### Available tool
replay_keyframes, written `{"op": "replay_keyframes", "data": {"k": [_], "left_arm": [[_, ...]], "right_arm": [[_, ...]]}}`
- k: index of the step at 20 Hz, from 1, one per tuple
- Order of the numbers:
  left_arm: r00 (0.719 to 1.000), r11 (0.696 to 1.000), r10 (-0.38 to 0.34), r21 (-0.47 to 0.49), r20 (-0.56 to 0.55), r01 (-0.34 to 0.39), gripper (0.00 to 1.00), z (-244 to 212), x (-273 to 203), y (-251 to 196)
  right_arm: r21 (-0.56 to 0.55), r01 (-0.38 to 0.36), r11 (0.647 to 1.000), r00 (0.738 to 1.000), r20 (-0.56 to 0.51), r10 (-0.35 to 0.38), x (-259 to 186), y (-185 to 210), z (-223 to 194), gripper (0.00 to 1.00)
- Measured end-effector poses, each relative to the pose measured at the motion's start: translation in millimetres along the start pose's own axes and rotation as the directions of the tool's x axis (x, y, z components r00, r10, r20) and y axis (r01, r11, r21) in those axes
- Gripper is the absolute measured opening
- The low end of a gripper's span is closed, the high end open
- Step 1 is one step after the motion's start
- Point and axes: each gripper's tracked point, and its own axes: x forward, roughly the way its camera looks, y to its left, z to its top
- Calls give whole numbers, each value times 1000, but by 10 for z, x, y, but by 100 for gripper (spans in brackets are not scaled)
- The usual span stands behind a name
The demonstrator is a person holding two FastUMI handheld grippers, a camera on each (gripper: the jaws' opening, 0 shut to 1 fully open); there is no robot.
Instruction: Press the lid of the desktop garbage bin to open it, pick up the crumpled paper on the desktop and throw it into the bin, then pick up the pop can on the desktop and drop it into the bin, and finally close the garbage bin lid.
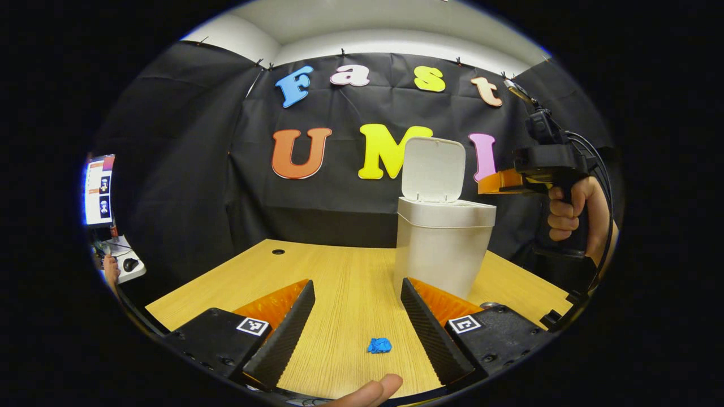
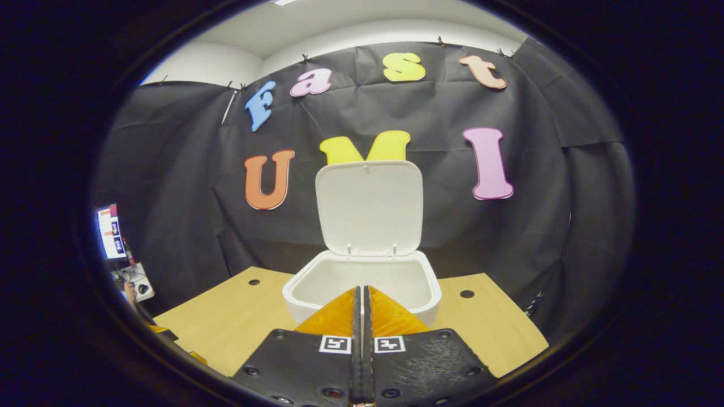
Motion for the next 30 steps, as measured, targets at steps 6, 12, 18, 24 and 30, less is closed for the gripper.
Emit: {"op": "replay_keyframes", "data": {"k": [6,12,18,24,30], "left_arm": [[990,997,-67,19,-123,69,99,-377,160,-100],[979,992,-122,10,-166,126,95,-515,212,-241],[923,981,-150,61,-354,183,91,-1050,270,-278],[848,963,-215,38,-484,266,81,-1453,292,-516],[815,980,-145,30,-560,195,79,-1778,468,-422]], "right_arm": [[-74,-24,997,999,40,27,-445,106,-455,1],[-100,-18,995,993,113,29,-771,84,-749,41],[-98,11,995,989,148,4,-1157,-98,-1249,95],[-82,22,996,997,74,-16,-1548,-499,-1904,95],[-146,23,989,999,25,-19,-1696,-617,-2409,98]]}}
